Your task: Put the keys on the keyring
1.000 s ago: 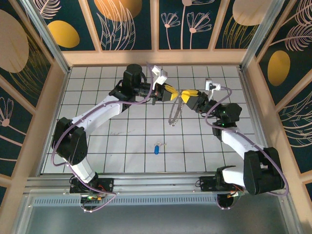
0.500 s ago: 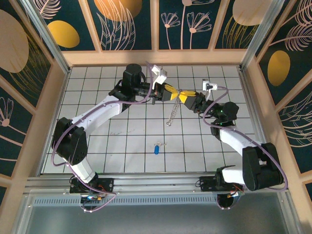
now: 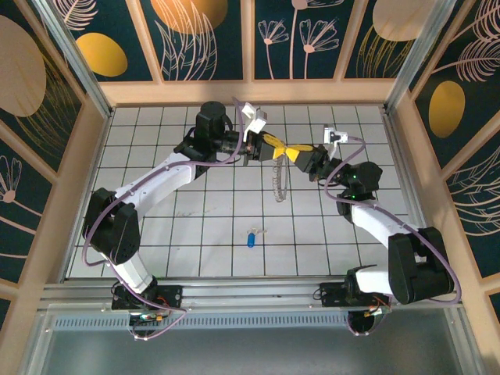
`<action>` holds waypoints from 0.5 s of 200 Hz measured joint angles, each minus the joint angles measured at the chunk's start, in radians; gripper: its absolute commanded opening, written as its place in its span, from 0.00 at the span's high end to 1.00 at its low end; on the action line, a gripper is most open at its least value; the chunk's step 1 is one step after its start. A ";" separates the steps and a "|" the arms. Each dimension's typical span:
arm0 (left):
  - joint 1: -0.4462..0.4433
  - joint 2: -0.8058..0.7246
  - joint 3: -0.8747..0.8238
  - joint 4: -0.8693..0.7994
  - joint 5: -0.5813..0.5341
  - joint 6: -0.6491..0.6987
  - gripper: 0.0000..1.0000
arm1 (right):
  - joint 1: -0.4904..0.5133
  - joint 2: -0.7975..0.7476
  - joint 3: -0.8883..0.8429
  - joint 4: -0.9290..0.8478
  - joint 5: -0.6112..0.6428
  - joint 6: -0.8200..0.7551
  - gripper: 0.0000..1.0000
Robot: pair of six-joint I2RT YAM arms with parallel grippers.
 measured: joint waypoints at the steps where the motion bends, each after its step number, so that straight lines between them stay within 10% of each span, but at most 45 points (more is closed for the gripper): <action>1: 0.000 0.000 0.000 0.001 -0.002 -0.002 0.91 | 0.000 0.000 0.000 0.000 0.002 -0.001 1.00; 50: 0.009 -0.019 -0.105 0.190 -0.116 -0.118 0.57 | -0.022 0.019 0.000 0.014 0.012 -0.001 1.00; 100: 0.027 -0.071 -0.256 0.391 -0.293 -0.306 0.52 | -0.040 0.054 0.000 0.103 0.019 0.035 1.00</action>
